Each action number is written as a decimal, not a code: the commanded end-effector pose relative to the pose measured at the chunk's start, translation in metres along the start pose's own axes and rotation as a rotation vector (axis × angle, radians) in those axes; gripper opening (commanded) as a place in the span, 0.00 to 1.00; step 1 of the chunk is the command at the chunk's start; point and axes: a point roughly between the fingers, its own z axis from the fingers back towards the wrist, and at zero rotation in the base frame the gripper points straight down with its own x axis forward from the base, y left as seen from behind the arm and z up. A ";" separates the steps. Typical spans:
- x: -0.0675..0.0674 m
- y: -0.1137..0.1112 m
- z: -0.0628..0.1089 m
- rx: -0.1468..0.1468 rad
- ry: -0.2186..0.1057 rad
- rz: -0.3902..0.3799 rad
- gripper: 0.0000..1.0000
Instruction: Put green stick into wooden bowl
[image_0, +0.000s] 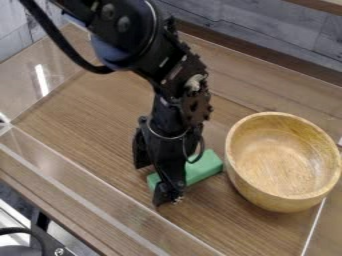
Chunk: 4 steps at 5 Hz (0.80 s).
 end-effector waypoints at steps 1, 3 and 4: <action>0.000 0.001 -0.001 0.006 -0.011 0.016 1.00; -0.002 0.001 -0.002 0.003 -0.020 0.031 1.00; -0.003 0.001 -0.002 0.000 -0.024 0.039 1.00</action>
